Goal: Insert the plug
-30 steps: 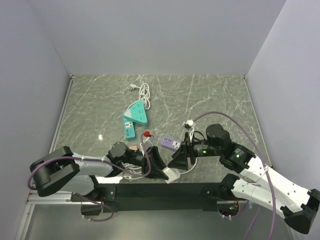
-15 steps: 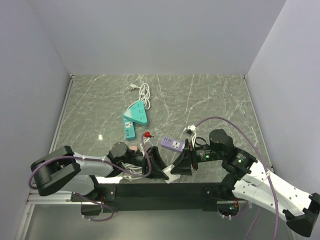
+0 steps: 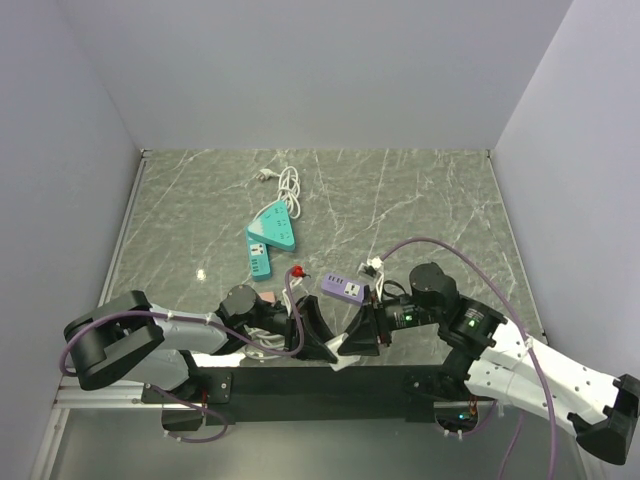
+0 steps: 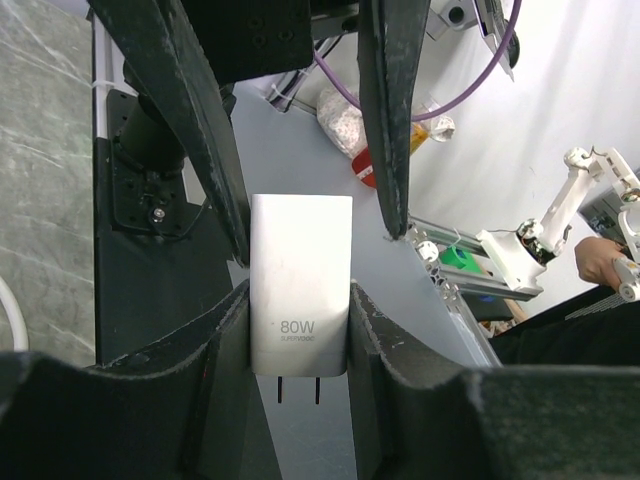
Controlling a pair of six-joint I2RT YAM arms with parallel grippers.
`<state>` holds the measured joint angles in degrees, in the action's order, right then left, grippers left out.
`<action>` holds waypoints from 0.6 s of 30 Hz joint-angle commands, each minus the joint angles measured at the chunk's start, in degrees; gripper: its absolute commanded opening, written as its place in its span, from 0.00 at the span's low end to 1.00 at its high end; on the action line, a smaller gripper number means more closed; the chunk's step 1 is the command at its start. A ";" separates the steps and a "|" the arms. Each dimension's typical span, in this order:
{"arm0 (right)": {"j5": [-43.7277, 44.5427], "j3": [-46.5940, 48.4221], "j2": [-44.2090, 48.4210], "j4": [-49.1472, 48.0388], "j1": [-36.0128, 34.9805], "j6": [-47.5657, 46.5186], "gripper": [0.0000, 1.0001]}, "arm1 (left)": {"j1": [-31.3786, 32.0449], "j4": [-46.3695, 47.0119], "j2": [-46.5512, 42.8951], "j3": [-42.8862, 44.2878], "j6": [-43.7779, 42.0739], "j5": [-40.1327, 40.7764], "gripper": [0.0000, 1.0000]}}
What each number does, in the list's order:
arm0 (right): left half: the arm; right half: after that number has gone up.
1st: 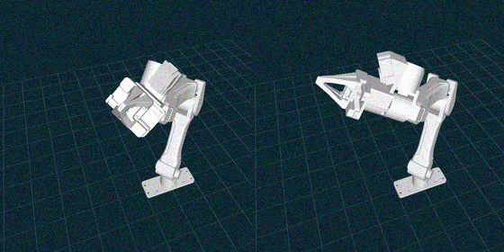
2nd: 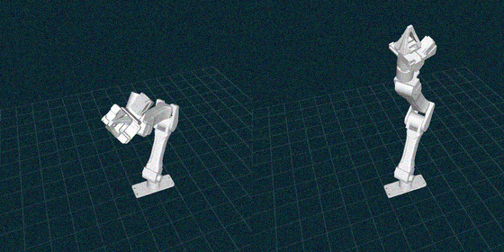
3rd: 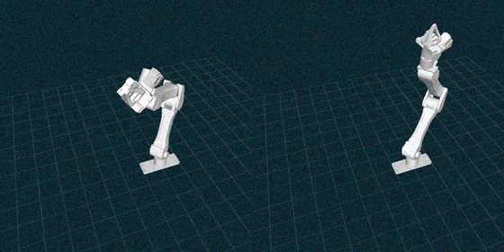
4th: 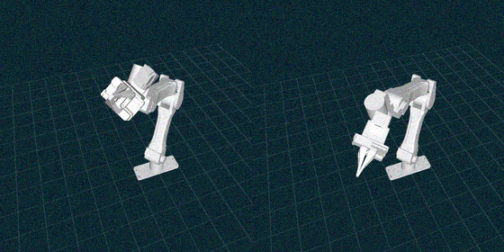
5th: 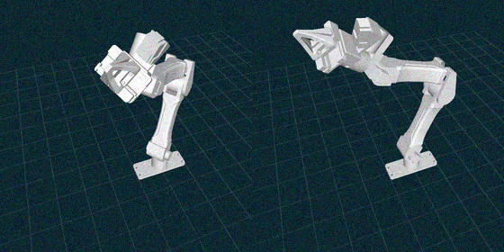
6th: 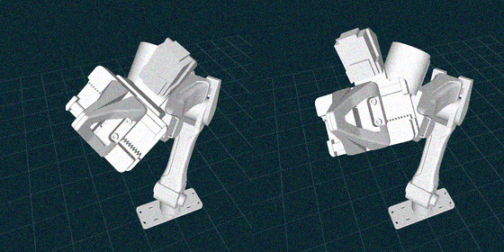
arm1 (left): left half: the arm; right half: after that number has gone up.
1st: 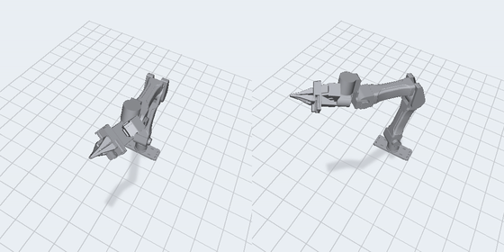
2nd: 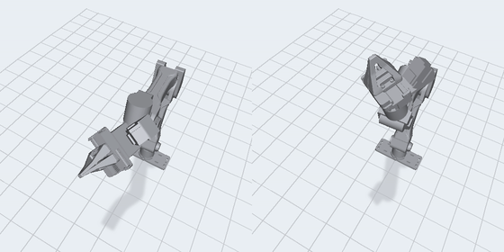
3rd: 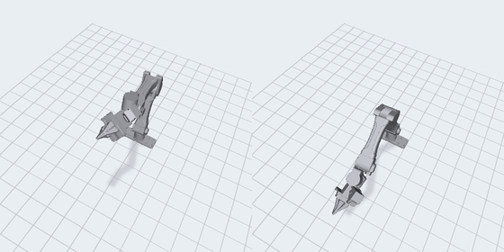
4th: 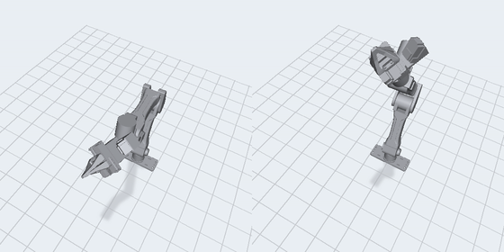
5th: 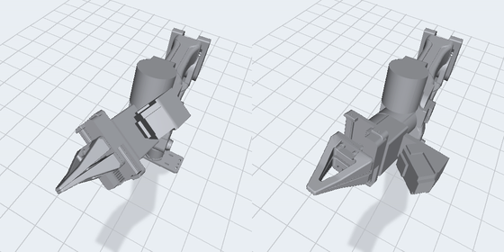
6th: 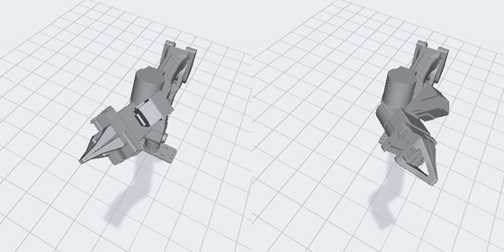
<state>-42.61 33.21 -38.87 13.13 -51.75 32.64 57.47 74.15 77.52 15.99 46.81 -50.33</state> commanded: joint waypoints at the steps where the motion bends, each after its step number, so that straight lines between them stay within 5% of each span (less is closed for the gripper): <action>1: -1.25 -0.60 -0.41 -2.93 -1.95 1.37 0.58 | -0.17 23.85 -0.35 2.12 -0.05 1.55 0.00; 18: 1.39 -0.87 -2.61 -1.88 -6.79 2.16 0.49 | -0.08 23.67 -0.61 1.94 -0.31 2.34 0.00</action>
<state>-39.35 32.27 -40.66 12.78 -56.40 33.85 57.76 73.43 77.49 15.99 47.46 -52.71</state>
